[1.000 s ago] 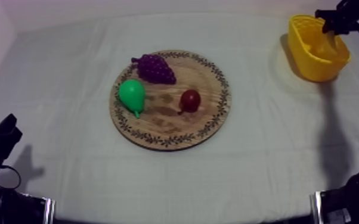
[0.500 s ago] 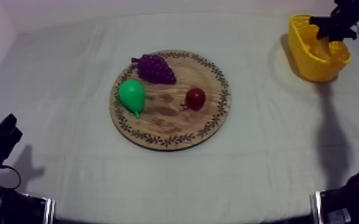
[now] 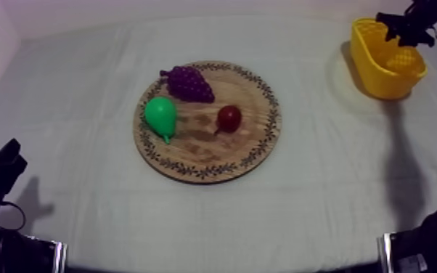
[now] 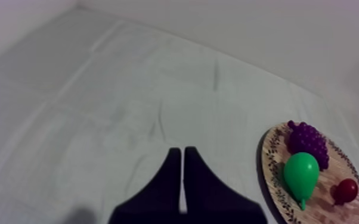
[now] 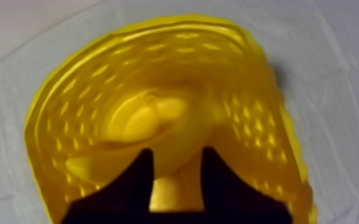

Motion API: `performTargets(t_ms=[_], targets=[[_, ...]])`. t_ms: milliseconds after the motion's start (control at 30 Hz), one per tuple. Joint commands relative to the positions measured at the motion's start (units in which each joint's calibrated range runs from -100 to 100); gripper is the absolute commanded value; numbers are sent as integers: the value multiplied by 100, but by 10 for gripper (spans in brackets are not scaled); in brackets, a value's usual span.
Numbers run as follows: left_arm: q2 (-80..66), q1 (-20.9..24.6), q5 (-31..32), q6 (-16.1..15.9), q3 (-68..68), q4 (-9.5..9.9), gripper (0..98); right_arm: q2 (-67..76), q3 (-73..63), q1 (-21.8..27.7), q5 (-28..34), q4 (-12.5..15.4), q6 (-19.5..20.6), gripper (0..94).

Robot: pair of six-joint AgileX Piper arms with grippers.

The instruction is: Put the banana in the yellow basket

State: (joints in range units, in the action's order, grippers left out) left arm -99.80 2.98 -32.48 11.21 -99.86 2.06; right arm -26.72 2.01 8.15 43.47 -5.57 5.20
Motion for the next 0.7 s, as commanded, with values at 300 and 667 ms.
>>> performTargets(t_ms=[300, 667], targets=[[-3, 3, -2, -1, -3, 1, 1, 1732, 1855, 3, -586, 108, -128, 5], [-3, 3, -2, -1, -3, 1, 1, 4157, 4092, 34, -1014, 511, -723, 3]])
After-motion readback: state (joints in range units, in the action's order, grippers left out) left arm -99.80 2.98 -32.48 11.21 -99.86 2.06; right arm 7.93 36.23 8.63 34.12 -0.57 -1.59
